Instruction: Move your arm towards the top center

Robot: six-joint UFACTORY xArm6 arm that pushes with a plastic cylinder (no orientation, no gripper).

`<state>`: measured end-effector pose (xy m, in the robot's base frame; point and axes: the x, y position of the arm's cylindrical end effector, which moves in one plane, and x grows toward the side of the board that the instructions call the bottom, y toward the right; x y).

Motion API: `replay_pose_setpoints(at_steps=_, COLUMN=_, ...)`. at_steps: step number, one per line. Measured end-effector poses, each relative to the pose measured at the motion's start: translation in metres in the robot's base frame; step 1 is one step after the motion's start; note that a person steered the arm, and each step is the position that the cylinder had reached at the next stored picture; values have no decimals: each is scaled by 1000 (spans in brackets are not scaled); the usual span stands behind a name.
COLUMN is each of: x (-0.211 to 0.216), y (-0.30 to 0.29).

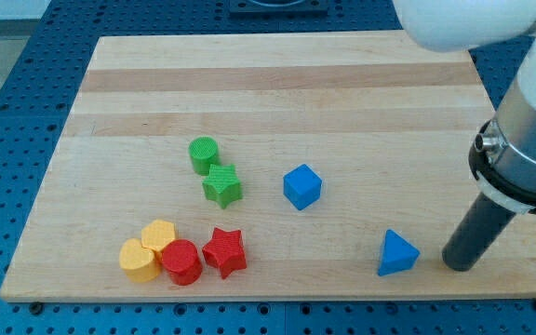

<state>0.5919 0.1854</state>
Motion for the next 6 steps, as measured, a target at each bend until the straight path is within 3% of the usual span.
replay_pose_setpoints(at_steps=1, x=26, y=-6)
replay_pose_setpoints(at_steps=3, x=-14, y=-120)
replay_pose_setpoints(at_steps=4, x=20, y=-99)
replay_pose_setpoints(at_steps=6, x=-58, y=-160)
